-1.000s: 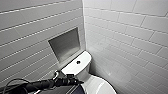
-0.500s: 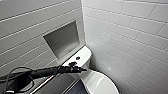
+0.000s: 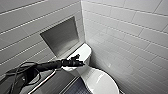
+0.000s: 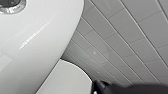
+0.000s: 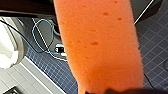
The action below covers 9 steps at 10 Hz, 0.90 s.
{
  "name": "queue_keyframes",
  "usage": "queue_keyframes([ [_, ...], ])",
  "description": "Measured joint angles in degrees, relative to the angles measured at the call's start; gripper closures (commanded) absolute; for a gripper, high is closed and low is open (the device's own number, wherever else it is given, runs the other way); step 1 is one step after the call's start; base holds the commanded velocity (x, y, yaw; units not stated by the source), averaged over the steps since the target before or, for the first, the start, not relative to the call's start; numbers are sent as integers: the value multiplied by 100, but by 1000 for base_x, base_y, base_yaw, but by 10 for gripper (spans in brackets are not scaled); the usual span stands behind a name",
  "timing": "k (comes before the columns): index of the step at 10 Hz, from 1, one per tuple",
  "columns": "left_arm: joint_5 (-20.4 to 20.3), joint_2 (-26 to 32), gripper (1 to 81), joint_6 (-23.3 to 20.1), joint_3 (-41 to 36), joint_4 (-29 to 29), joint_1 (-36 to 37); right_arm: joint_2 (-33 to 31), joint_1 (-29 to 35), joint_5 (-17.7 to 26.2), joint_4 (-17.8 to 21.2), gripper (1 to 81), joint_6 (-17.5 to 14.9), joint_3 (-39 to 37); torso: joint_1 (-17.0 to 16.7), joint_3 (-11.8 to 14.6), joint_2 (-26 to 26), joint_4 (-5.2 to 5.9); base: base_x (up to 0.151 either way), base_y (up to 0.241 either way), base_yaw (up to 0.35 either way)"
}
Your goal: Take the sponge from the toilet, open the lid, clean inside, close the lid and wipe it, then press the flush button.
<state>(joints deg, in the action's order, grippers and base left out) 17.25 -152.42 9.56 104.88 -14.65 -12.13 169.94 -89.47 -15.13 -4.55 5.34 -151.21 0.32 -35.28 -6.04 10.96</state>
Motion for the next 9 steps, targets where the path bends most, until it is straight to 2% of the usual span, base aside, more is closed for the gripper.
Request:
queue_keyframes([
  [3,83,22,811,-33,155,-15,400,2,-4,0,-2,811,0,0,0,-5,2,0,0,0,0],
  [9,149,-358,811,-33,1031,10,511,32,-4,2,0,811,-9,-2,2,-9,4,0,0,0,0],
])
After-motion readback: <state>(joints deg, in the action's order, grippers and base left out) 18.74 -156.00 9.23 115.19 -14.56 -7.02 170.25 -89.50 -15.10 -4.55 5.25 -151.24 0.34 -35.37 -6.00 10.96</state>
